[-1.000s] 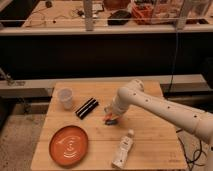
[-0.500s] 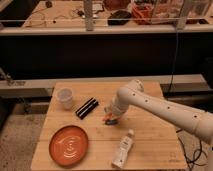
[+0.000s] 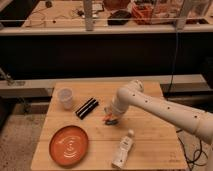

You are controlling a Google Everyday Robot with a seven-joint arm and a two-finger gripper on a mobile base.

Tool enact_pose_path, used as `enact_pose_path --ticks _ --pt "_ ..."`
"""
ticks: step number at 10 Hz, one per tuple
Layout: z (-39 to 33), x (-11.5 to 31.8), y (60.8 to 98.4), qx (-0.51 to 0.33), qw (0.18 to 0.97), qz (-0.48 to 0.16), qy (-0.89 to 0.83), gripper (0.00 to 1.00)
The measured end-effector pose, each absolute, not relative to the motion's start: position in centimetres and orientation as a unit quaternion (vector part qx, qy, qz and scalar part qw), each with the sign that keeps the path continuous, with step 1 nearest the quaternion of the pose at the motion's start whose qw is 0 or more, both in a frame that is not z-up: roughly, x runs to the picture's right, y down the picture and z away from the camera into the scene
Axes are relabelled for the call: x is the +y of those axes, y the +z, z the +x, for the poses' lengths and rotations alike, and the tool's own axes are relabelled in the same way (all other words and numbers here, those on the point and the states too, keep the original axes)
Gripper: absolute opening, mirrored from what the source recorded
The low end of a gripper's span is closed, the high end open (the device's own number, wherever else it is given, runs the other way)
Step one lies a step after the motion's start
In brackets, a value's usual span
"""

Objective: Place the pepper on the white sponge

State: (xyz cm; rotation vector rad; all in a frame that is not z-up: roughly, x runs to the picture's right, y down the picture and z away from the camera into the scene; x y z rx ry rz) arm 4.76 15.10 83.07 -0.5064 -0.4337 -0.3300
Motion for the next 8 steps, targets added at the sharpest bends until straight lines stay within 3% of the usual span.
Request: enact_pose_path --ticks 8 --pt "4.81 14.94 82.67 -0.209 0.933 -0.25 -0.156 0.06"
